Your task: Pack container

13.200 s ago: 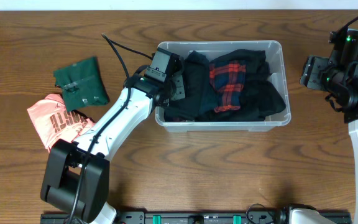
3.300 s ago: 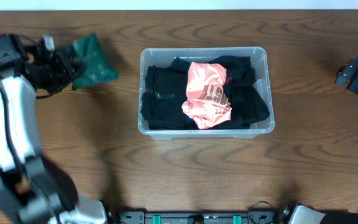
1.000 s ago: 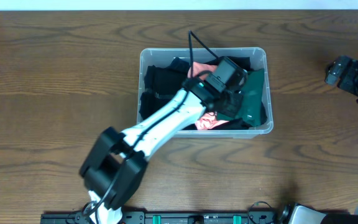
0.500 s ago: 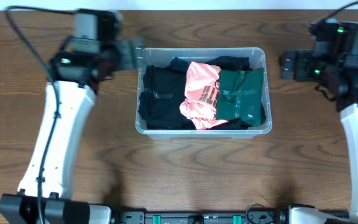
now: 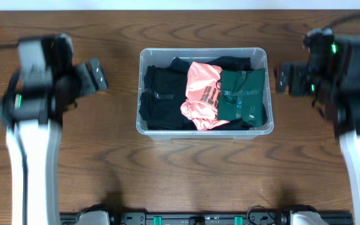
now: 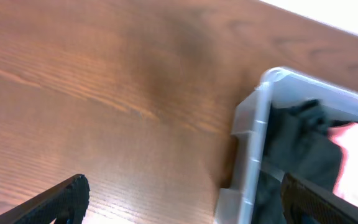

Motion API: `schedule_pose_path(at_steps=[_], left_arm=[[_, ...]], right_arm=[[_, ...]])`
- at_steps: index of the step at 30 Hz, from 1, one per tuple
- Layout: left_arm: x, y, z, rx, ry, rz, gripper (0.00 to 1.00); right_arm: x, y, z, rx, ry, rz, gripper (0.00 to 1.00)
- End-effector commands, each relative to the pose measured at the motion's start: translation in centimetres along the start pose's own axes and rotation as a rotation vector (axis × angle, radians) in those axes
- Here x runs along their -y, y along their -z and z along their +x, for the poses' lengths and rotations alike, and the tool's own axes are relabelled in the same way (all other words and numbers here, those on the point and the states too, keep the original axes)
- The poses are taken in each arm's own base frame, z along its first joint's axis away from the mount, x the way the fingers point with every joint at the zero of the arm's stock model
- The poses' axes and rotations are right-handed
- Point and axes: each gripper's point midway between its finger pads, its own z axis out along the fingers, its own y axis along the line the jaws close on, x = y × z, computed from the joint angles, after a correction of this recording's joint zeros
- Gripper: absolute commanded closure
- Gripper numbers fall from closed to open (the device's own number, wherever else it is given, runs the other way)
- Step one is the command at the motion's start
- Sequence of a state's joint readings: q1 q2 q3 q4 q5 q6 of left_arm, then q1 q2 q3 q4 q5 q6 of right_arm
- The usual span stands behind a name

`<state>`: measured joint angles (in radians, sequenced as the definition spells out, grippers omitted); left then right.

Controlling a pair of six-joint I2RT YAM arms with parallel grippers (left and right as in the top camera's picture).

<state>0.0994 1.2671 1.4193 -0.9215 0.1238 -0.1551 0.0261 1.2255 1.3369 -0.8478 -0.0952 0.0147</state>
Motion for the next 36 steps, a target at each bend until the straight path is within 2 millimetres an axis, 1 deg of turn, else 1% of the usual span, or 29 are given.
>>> schedule_pose_path(at_steps=[1,5,8,12,13,14,17,19,22,23,26,30,31,32,34,36], left_arm=[[-0.1,3.5,2.3,0.107,-0.035,0.027,0.02],[-0.7,6.1,5.8,0.246,-0.037,0.057,0.02],[-1.0,7.9,7.4,0.333,-0.037,0.078,0.02],[-1.5,9.9,10.1,0.351,-0.038,0.082,0.02],[-1.6,10.4,11.0,0.347,-0.038,0.081,0.02],[-1.7,10.5,11.3,0.345,-0.038,0.08,0.02],[-2.1,10.8,12.9,0.316,-0.036,0.074,0.02],[-2.3,10.6,13.7,0.284,-0.034,0.066,0.02],[-2.5,10.2,14.7,0.237,-0.031,0.056,0.02],[-2.6,10.1,14.9,0.229,-0.03,0.055,0.02],[-2.7,10.0,15.4,0.206,-0.028,0.049,0.02],[-2.7,10.0,15.5,0.202,-0.028,0.048,0.02],[-2.7,10.0,15.5,0.203,-0.028,0.048,0.02],[-2.7,10.0,15.5,0.202,-0.028,0.048,0.02],[-2.7,10.0,15.5,0.202,-0.028,0.049,0.02],[-2.7,10.0,15.5,0.203,-0.028,0.049,0.02]], right_arm=[[0.0,2.6,2.7,0.081,0.0,0.053,0.01],[0.5,4.1,6.5,0.182,0.0,0.092,0.01],[0.7,4.8,9.0,0.216,-0.002,0.097,0.01],[0.9,5.1,12.0,0.195,-0.002,0.098,0.01],[1.0,5.0,13.4,0.159,-0.001,0.101,0.01],[1.0,4.9,14.0,0.137,-0.001,0.103,0.01],[1.2,4.7,17.0,0.017,0.0,0.109,0.01],[1.3,4.8,19.0,-0.064,0.001,0.114,0.01],[1.5,5.0,21.3,-0.158,0.001,0.119,0.01],[1.5,5.1,21.7,-0.176,0.001,0.121,0.01],[1.5,5.1,21.6,-0.173,0.001,0.12,0.01],[1.5,5.2,21.6,-0.163,0.001,0.124,0.01],[1.3,5.4,21.5,-0.15,-0.002,0.108,0.01],[1.0,5.6,21.4,-0.131,-0.009,0.09,0.01],[1.2,6.0,21.1,-0.07,-0.002,0.091,0.01],[1.1,6.2,20.4,0.028,0.048,0.083,0.01]])
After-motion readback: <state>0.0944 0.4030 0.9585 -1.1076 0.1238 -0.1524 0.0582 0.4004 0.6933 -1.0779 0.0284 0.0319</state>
